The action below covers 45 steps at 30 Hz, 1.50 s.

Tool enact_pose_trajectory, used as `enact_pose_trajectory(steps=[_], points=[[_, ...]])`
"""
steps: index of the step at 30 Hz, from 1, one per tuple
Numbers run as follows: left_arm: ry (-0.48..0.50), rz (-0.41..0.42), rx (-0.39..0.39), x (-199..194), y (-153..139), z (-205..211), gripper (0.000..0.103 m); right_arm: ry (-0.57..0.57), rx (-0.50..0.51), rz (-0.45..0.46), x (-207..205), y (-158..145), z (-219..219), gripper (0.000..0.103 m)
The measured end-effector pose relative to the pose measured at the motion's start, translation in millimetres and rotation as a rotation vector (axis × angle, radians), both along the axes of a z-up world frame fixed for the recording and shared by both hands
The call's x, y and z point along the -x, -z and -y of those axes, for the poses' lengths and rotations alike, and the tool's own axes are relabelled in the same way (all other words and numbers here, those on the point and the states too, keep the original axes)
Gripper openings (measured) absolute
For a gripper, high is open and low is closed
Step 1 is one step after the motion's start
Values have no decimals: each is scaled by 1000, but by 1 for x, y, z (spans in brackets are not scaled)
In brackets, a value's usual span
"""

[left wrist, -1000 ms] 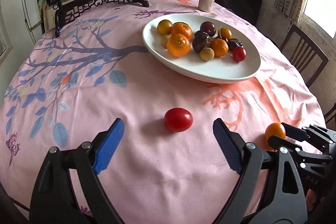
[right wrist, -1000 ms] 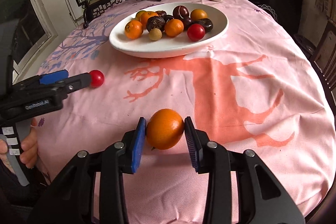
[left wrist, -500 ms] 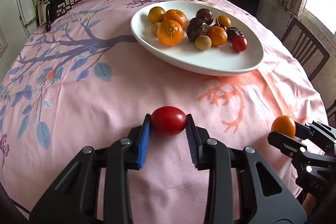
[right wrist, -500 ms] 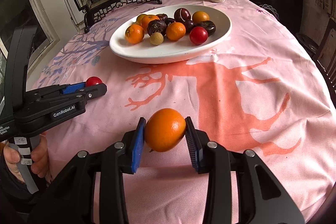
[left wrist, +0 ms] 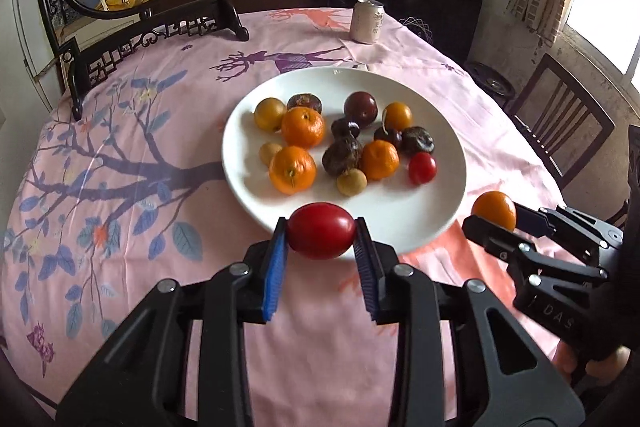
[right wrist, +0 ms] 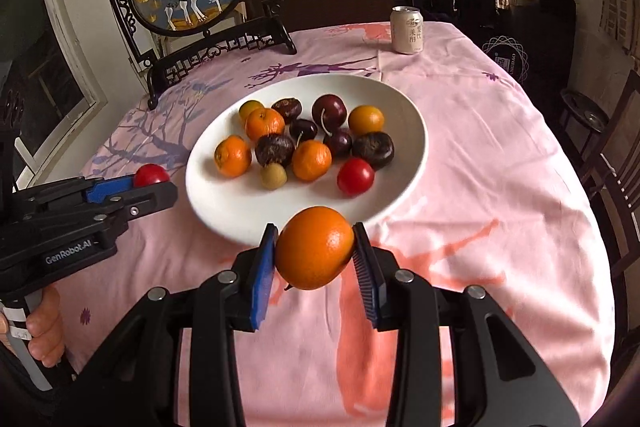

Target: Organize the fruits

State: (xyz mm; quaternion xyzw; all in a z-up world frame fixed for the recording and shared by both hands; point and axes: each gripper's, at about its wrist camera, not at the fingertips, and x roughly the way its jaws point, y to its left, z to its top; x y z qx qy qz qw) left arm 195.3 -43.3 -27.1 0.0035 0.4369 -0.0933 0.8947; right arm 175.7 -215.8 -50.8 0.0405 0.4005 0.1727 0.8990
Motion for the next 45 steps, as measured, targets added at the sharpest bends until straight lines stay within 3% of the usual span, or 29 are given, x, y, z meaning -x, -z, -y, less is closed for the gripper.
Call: enact_pose_trajectory(steps=[5,12,13,14,15,16,17,20,21,22,23,27,31,45], points=[[-71,-78,3,-50,21,4,33,14,55,-17,-41,20,-17,38],[-78,-85,15,-61,29,3,35,14,52,-9,-50,26,-13,38],[-78,-78,19,-62,28,4,41,15,50,-7,-51,26,-13,38],[-82,-68,21,-62,26,4,65,23,51,-2,-52,26,-13,39],[-94,-51,23,-60,22,2,80,37,58,6,-52,25,-12,53],[-103,-30,29,-57,17,0,80,57,66,22,-51,23,-10,59],[-101,-15,30,-53,12,-2,80,75,72,38,-47,19,-7,59],[-107,30,25,-27,-1,-8,94,90,86,71,-25,3,1,68],[-109,53,22,-13,-5,-10,96,98,88,82,-14,-1,4,81],[-107,68,15,1,-6,-11,97,114,94,94,0,-5,7,99],[-109,83,5,14,-6,-12,98,133,100,109,14,-7,10,102],[-138,128,-34,63,-3,-16,100,147,132,91,52,-6,8,102],[-139,123,-36,84,-4,-19,100,133,157,64,67,-5,-2,102],[-158,165,-39,101,-13,-27,100,101,185,107,88,-20,-22,102]])
